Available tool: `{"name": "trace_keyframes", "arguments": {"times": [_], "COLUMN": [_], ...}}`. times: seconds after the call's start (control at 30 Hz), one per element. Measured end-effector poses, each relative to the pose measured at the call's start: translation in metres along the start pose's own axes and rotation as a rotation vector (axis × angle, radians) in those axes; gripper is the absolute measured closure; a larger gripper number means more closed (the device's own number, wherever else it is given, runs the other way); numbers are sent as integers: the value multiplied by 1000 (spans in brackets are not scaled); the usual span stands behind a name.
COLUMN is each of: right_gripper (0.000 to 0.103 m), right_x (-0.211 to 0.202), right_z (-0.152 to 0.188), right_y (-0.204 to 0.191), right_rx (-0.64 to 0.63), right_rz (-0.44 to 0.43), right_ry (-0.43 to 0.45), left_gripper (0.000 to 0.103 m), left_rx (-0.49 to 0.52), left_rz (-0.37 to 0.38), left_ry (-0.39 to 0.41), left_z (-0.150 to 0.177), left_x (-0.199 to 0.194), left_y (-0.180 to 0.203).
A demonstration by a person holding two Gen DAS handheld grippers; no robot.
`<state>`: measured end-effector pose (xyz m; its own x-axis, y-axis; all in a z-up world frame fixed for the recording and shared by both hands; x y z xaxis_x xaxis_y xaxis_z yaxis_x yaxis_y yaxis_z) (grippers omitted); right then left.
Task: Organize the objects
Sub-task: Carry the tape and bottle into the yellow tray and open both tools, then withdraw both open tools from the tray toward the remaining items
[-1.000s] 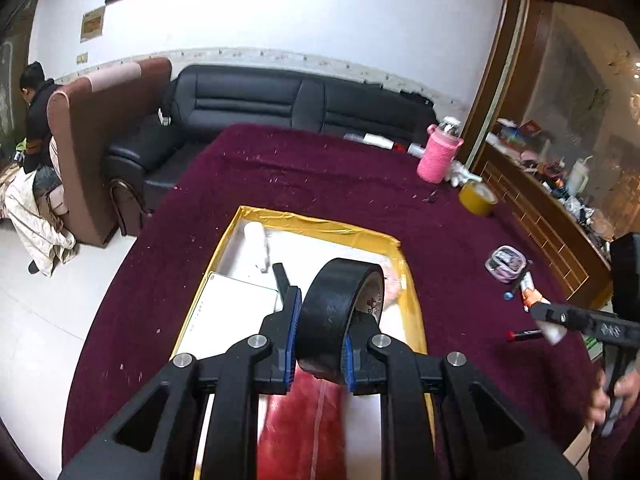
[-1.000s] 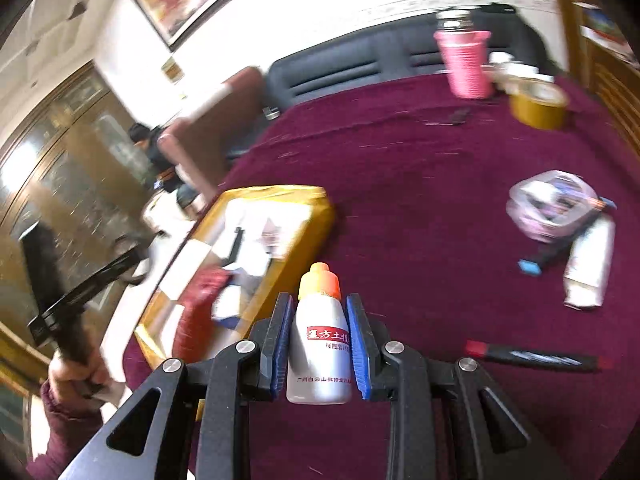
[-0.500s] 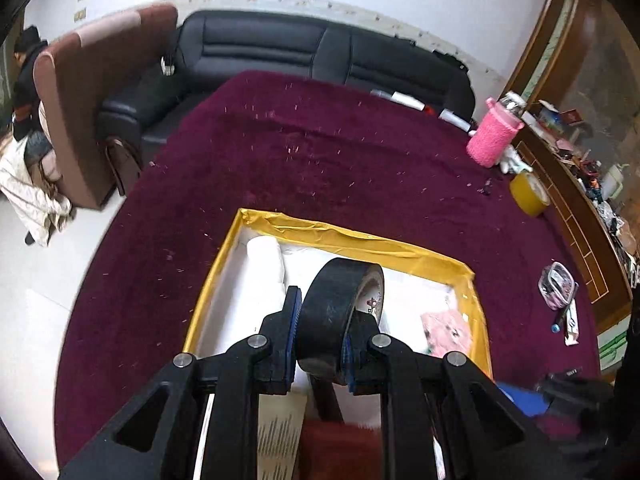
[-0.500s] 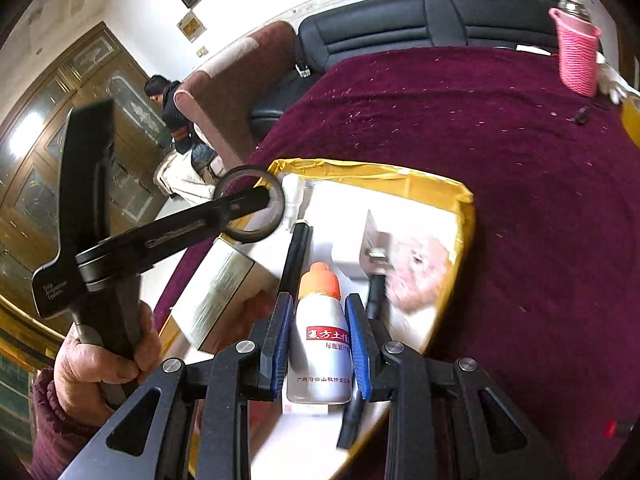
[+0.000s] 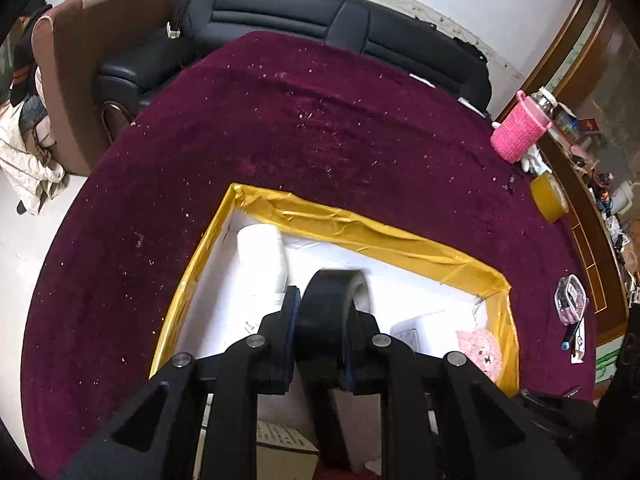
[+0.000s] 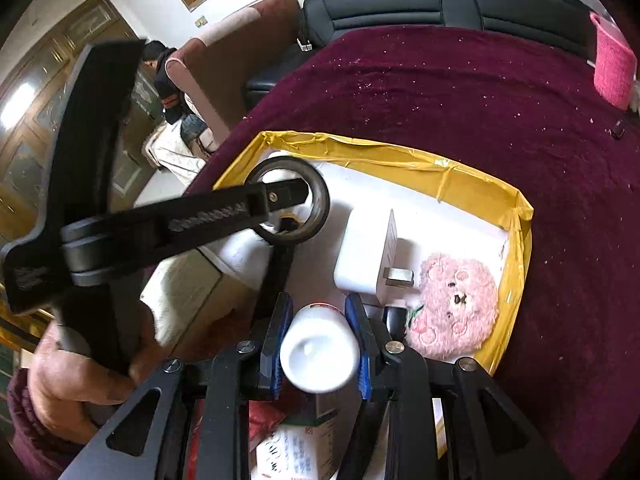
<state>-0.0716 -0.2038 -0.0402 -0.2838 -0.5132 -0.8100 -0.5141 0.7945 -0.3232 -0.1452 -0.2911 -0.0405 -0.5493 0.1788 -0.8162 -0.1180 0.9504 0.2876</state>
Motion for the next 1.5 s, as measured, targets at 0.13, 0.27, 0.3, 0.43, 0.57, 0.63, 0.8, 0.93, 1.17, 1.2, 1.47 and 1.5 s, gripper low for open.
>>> {"name": "trace_keyframes", "arguments": {"times": [0.13, 0.27, 0.3, 0.43, 0.57, 0.63, 0.8, 0.93, 1.17, 1.2, 1.47, 1.5], "right_gripper": [72, 69, 67, 45, 36, 34, 24, 21, 19, 19, 16, 15], "right_x": [2, -3, -5, -23, -42, -52, -80, -105, -148, -155, -201, -205], "right_z": [2, 3, 4, 10, 17, 20, 31, 52, 86, 90, 131, 135], "right_y": [0, 0, 0, -2, -8, -11, -7, 10, 68, 75, 124, 128], "right_rx": [-23, -71, -82, -131, -138, -127, -99, -66, 67, 84, 219, 228], "right_rz": [23, 86, 95, 131, 114, 100, 91, 119, 151, 154, 172, 173], "right_ry": [6, 26, 32, 79, 116, 136, 191, 235, 299, 308, 384, 391], "left_gripper": [64, 37, 33, 21, 16, 15, 10, 6, 3, 3, 0, 0], "left_rx": [-26, -57, -59, -63, -73, -67, 47, 158, 256, 264, 337, 350], "left_rz": [47, 93, 107, 129, 165, 160, 52, -27, -89, -95, -134, -138], "left_ry": [45, 92, 102, 127, 151, 161, 224, 313, 418, 423, 449, 443], "left_z": [-6, -10, -9, -6, 4, 11, 35, 53, 91, 95, 127, 131], "left_x": [-11, -27, -33, -52, -76, -87, -121, -151, -184, -186, -195, -193], "left_y": [2, 4, 6, 10, 17, 22, 48, 77, 133, 138, 182, 187]}}
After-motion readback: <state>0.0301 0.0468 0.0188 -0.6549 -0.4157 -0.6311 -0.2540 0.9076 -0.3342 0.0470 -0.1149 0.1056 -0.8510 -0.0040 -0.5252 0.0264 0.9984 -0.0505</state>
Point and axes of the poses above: each gripper's, at about its wrist camera, not at the fingertips, and x roughly the way its jaws point, y to its right, z to its underside, the point moved 9 cm from there along x, roughly the way its jaws point, and after that the axes turned 1 degree about z, right-handed, at the moved point
